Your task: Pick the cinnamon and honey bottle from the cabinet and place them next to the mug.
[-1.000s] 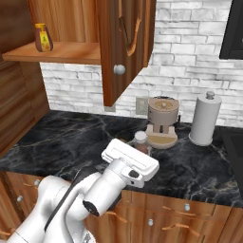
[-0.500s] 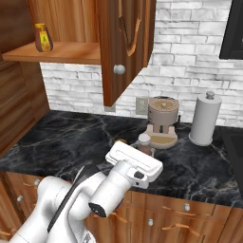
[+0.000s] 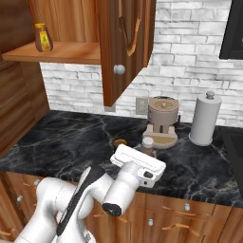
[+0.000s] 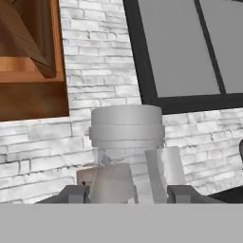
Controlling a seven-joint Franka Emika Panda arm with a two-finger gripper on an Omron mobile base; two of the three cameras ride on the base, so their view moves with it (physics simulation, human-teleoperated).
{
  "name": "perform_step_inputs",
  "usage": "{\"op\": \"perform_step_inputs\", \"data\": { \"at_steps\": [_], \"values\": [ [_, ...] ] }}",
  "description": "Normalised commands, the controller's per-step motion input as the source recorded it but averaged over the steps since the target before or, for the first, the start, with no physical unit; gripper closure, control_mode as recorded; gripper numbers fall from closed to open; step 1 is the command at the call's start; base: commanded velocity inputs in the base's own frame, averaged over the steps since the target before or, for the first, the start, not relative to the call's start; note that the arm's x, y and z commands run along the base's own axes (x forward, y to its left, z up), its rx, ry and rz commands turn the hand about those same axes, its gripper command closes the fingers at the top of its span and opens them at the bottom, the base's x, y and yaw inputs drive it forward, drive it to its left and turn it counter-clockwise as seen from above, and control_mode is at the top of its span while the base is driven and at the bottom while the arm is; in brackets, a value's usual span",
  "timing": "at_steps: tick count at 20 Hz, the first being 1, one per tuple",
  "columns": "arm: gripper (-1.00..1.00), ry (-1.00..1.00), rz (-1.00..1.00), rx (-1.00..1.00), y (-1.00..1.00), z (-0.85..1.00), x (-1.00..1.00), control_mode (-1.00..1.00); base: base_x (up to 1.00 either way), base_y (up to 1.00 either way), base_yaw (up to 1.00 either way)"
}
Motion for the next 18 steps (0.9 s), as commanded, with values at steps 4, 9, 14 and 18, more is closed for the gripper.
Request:
{"op": "perform_step_inputs", "data": {
  "at_steps": [4,9,14,18],
  "values": [
    [1.0,0.0,0.99,0.0,0.22,-0.1,0.0,-1.0,0.0,0.0,0.0],
    [1.0,0.0,0.82,0.0,0.35,-0.12,0.19,-1.0,0.0,0.0,0.0],
    [1.0,0.0,0.12,0.0,0.0,-0.02,0.04,-1.0,0.0,0.0,0.0],
    [1.0,-0.02,0.02,-0.02,0.09,0.0,0.01,-1.0,0.0,0.0,0.0]
  ]
}}
